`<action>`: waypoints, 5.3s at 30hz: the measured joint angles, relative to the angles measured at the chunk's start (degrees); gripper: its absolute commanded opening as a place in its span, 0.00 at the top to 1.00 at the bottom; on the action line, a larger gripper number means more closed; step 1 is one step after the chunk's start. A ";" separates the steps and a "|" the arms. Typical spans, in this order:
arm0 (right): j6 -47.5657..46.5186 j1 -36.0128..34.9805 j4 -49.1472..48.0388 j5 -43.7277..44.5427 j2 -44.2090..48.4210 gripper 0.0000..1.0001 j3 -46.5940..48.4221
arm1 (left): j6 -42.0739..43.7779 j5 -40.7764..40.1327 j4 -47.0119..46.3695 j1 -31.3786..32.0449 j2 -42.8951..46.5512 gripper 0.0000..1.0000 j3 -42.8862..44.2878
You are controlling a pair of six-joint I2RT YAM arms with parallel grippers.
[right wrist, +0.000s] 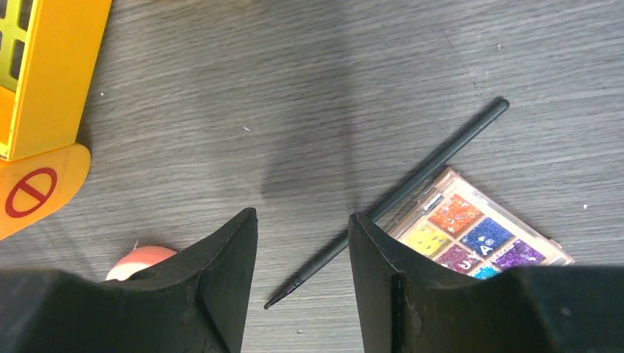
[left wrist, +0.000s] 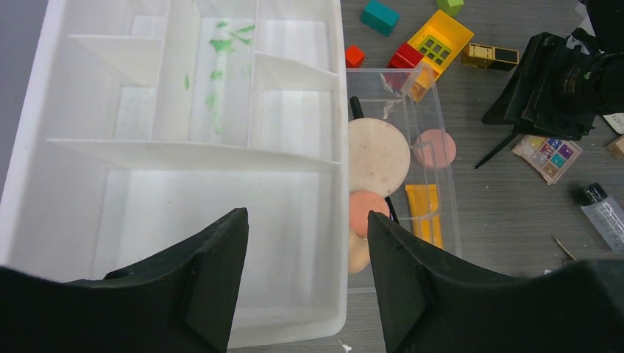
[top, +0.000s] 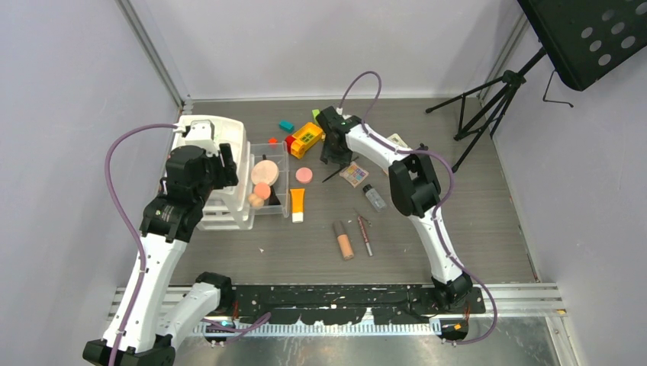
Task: Organize the makeup
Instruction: Pick up the makeup tool from the center of the board, then place the makeup tool in the drawer.
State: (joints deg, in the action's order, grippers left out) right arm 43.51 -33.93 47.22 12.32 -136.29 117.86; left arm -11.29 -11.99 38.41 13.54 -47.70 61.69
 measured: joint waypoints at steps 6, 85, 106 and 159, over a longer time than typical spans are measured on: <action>0.00 -0.24 0.44 0.20 0.00 0.47 -0.33 | 0.00 0.00 0.00 0.00 0.00 0.38 0.00; -17.92 -1.99 3.17 -3.48 7.43 0.99 -6.34 | 0.00 0.07 0.00 0.00 -0.17 0.37 0.00; -4.09 -16.57 -6.51 -14.82 14.05 0.97 5.11 | 0.00 0.04 0.00 0.00 -0.15 0.38 0.00; 11.26 -8.09 -6.69 -15.89 39.28 0.37 -17.27 | 0.00 -1.11 0.00 0.00 1.07 0.39 0.00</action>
State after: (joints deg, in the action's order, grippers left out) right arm 54.76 -42.02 40.53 -3.57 -97.01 100.60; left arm -11.29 -13.10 38.41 13.54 -46.63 61.69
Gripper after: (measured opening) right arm 0.612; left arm 0.612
